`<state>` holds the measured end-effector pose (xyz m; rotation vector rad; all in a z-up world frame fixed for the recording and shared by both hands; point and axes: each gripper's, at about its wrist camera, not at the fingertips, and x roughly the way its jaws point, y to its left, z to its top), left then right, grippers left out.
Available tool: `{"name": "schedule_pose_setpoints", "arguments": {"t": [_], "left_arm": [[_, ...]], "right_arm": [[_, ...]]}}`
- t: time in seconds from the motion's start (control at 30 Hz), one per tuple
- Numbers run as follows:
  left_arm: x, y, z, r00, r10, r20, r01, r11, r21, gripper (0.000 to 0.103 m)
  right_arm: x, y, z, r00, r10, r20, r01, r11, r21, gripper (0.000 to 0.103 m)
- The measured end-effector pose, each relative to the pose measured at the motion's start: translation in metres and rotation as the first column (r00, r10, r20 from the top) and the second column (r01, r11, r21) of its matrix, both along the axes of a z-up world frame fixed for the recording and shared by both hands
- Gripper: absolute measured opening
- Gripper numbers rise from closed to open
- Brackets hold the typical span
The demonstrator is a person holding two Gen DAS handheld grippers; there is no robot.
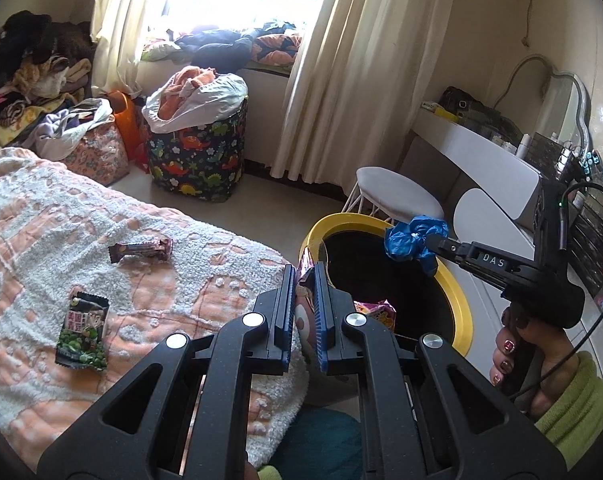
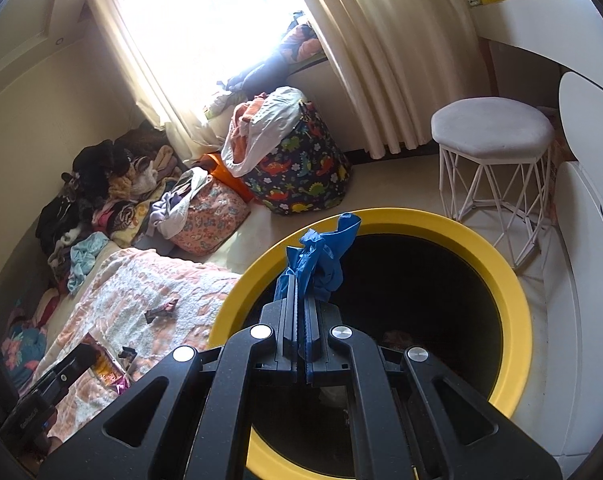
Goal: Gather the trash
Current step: 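Carry the pink wrapper and blue wrapper over the yellow bin, then open both tools to drop the wrappers into the bin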
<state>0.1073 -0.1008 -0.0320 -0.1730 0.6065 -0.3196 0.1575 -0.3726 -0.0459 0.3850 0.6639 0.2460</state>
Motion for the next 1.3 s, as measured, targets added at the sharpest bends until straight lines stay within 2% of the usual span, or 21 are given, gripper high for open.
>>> {"name": "schedule_pose_setpoints", "arguments": {"t": [0.5, 1.03, 1.07, 1.1, 1.13, 1.17, 1.2, 1.23, 1.3], "left_arm": [[0.009, -0.041, -0.006, 0.996, -0.087, -0.007, 0.087, 0.995, 0.049, 0.005], [0.038, -0.079, -0.028, 0.988, -0.151, -0.040, 0.155, 0.981, 0.117, 0.006], [0.041, -0.081, -0.028, 0.988, -0.151, -0.043, 0.155, 0.981, 0.116, 0.006], [0.042, -0.081, -0.029, 0.987, -0.151, -0.044, 0.156, 0.981, 0.112, 0.006], [0.043, -0.081, -0.029, 0.988, -0.152, -0.043, 0.156, 0.982, 0.111, 0.012], [0.042, -0.080, -0.029, 0.988, -0.149, -0.041, 0.153, 0.982, 0.112, 0.025], [0.042, -0.080, -0.029, 0.989, -0.145, -0.038, 0.148, 0.983, 0.111, 0.034], [0.041, -0.078, -0.028, 0.990, -0.140, -0.033, 0.143, 0.984, 0.108, 0.050], [0.039, -0.074, -0.027, 0.991, -0.135, -0.021, 0.136, 0.986, 0.096, 0.059]], "right_arm": [[0.003, -0.018, -0.013, 0.998, -0.035, -0.047, 0.035, 0.999, -0.001, 0.002], [0.002, -0.035, -0.017, 0.996, -0.073, -0.055, 0.075, 0.997, 0.022, 0.003], [0.002, -0.034, -0.017, 0.996, -0.072, -0.055, 0.073, 0.997, 0.023, 0.004], [0.002, -0.034, -0.017, 0.996, -0.071, -0.054, 0.073, 0.997, 0.021, 0.009], [0.002, -0.034, -0.017, 0.996, -0.072, -0.053, 0.073, 0.997, 0.018, 0.014], [0.002, -0.033, -0.016, 0.996, -0.075, -0.052, 0.076, 0.997, 0.017, 0.034], [0.001, -0.034, -0.015, 0.996, -0.081, -0.046, 0.082, 0.996, 0.022, 0.050], [0.000, -0.034, -0.015, 0.995, -0.088, -0.038, 0.089, 0.996, 0.024, 0.050], [0.000, -0.034, -0.013, 0.996, -0.086, -0.033, 0.087, 0.996, 0.024, 0.052]]}}
